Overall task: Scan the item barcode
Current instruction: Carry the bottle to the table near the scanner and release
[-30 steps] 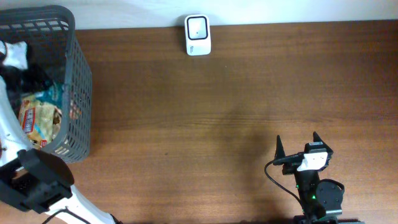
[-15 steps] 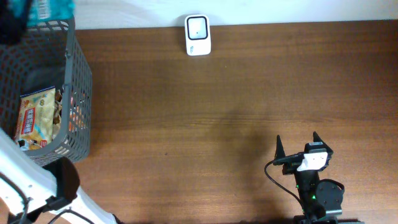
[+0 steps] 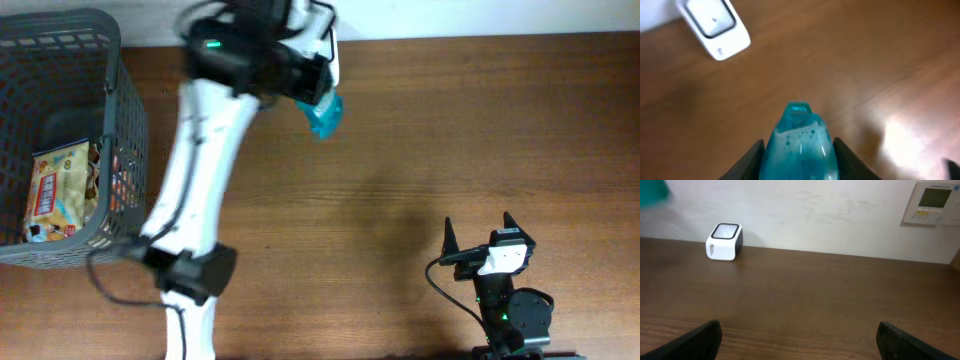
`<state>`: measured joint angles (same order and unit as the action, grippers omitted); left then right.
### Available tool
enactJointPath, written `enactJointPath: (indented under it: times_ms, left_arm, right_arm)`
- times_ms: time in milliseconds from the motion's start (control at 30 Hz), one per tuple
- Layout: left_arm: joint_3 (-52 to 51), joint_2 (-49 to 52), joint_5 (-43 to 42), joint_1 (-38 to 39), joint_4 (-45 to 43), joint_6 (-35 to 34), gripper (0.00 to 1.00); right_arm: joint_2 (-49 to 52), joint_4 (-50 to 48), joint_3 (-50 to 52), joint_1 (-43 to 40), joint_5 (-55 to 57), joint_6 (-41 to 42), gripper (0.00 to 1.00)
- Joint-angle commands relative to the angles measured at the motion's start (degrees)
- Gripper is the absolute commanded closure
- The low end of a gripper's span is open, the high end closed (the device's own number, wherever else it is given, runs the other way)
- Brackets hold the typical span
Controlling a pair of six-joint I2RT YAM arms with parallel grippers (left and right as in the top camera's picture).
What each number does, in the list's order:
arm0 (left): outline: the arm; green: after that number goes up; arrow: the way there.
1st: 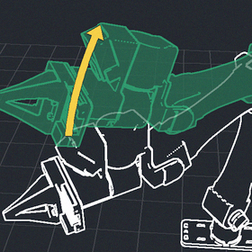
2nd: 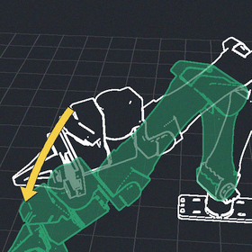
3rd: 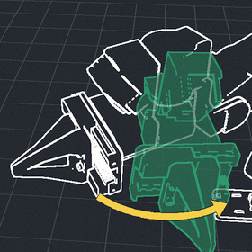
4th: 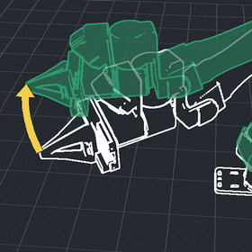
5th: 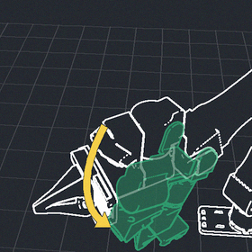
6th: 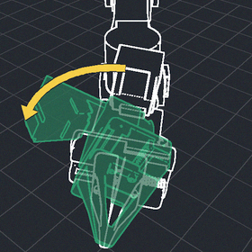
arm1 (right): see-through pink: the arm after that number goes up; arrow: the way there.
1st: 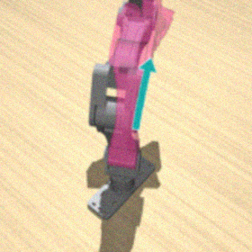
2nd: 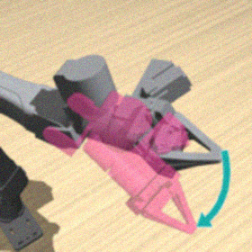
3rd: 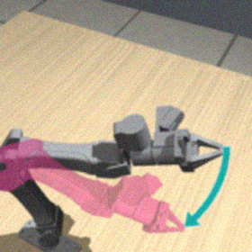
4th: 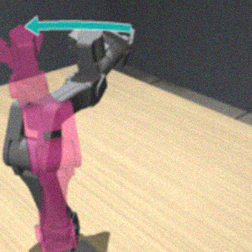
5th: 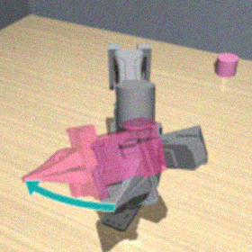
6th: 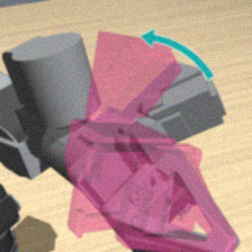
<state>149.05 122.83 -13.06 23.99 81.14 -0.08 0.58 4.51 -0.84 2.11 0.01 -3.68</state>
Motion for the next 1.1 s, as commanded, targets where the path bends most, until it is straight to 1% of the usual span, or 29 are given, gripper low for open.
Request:
enactJointPath:
  times_ms: [0,133,200,233,267,333,400,433,467,533,600,633,667,700,733,900,1000,1033,1067]
  left_arm:
    - [-2.23,6.23,4.35,4.22,-4.02,-2.62,1.00]
    - [-2.23,13.70,4.33,8.33,-6.38,-6.75,1.00]
    - [-2.23,16.41,4.37,10.62,-9.31,-6.99,0.99]
    - [-2.23,17.59,4.61,11.82,-11.74,-6.99,0.97]
    - [-2.23,18.08,5.84,12.57,-13.68,-7.30,0.97]
    - [-2.23,18.95,9.84,13.70,-16.20,-11.89,0.97]
    - [-2.23,19.91,10.56,14.40,-16.90,-17.77,0.97]
    - [-2.23,20.20,10.58,14.56,-16.98,-18.86,0.97]
    - [-2.23,20.50,11.06,14.75,-17.09,-20.90,0.94]
    - [-2.23,20.63,13.42,14.82,-17.33,-23.74,0.81]
    - [-2.23,20.63,14.60,14.82,-17.77,-23.71,0.80]
    - [-2.23,20.63,14.58,14.80,-17.70,-23.71,0.71]
    - [-2.23,20.63,14.56,14.84,-17.70,-23.71,0.66]
    - [-2.23,20.63,14.56,14.91,-17.64,-23.67,0.64]
    - [-2.23,20.63,14.40,14.99,-17.64,-23.69,0.60]
    - [-3.06,20.76,14.43,16.24,-19.06,-24.15,0.65]
    - [-4.83,20.76,14.62,17.00,-21.79,-24.13,0.58]
    - [-4.83,20.79,14.62,17.00,-21.79,-24.13,0.47]
    - [-4.83,20.79,14.62,17.00,-21.81,-24.13,0.48]
  right_arm:
    - [-0.39,0.13,0.52,-0.26,0.52,-0.39,0.02]
    - [-0.39,0.13,0.52,-0.26,0.52,-0.39,0.01]
    - [-0.39,0.13,0.52,-0.26,0.52,-0.39,0.02]
    - [-0.39,0.13,0.52,-0.26,0.52,-0.39,0.02]
    - [-0.39,0.13,0.52,-0.26,0.52,-0.39,0.02]
    - [-0.39,0.13,0.52,-0.26,0.52,-0.39,0.02]
    - [-0.39,0.13,0.52,-0.26,0.52,-0.39,0.02]
    - [-0.39,0.13,0.52,-0.26,0.52,-0.39,0.02]
    - [-0.39,0.13,0.52,-0.26,0.52,-0.39,0.02]
    - [-0.39,0.13,0.52,-0.26,0.52,-0.39,0.02]
    - [-0.39,0.13,0.52,-0.26,0.52,-0.39,0.02]
    - [-0.39,0.13,0.52,-0.26,0.52,-0.39,0.02]
    - [-0.39,0.13,0.52,-0.26,0.52,-0.39,0.02]
    - [-0.39,0.13,0.52,-0.26,0.52,-0.39,0.02]
    - [-0.39,0.13,0.52,-0.26,0.52,-0.39,0.02]
    - [-0.39,0.13,0.52,-0.26,0.52,-0.39,0.01]
    - [-0.39,0.13,0.52,-0.26,0.52,-0.39,0.02]
    - [-0.39,0.13,0.52,-0.26,0.52,-0.39,0.02]
    - [-0.39,0.13,0.52,-0.26,0.52,-0.39,0.02]
